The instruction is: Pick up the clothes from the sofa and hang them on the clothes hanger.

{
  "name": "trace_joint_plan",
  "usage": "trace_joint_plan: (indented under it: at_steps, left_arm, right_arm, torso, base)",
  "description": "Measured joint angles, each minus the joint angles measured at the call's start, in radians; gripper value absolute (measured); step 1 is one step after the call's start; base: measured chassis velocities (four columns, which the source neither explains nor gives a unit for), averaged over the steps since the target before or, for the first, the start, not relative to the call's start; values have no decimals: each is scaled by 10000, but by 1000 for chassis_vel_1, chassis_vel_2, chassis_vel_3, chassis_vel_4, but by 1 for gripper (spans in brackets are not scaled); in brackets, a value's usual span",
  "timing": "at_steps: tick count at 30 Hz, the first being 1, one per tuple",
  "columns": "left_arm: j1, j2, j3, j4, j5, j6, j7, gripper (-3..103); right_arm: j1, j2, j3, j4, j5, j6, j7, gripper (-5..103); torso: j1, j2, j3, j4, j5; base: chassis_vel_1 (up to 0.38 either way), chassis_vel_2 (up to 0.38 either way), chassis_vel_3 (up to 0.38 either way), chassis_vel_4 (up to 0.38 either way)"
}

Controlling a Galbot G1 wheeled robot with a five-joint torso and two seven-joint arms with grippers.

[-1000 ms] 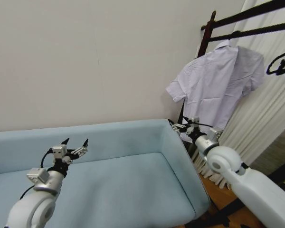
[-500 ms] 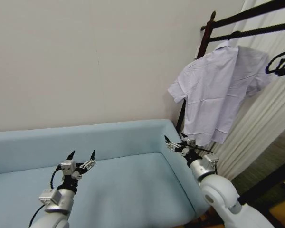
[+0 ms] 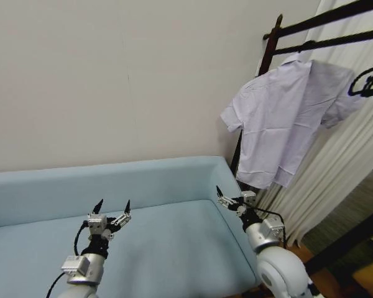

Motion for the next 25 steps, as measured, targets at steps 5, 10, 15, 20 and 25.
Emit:
trace_joint_plan:
  at_steps: [5, 10, 15, 20, 25]
  left_arm:
    - [-142, 144, -30, 37, -59, 227, -65, 100]
    - [-150, 154, -37, 41, -74, 251, -76, 100]
    - [-152, 159, -39, 45, -83, 255, -81, 100]
    - [-153, 162, -42, 47, -91, 258, -86, 100]
    - [-153, 165, -43, 47, -96, 262, -91, 100]
  right_arm:
    - [0, -69, 20, 1, 41, -43, 101, 100]
    - [21, -83, 20, -1, 66, -46, 106, 100]
    - [32, -94, 16, -7, 79, -46, 110, 100]
    - [42, -100, 11, -14, 90, -46, 113, 100]
    - [50, -103, 7, -20, 96, -46, 115, 100]
  torso:
    - [1, 0, 1, 1, 0]
    - [1, 0, 1, 1, 0]
    - [1, 0, 1, 1, 0]
    - [1, 0, 1, 1, 0]
    - [1, 0, 1, 1, 1]
  base:
    - [0, 0, 0, 0]
    - [0, 0, 0, 0]
    - [0, 0, 0, 0]
    - [0, 0, 0, 0]
    - [0, 0, 0, 0]
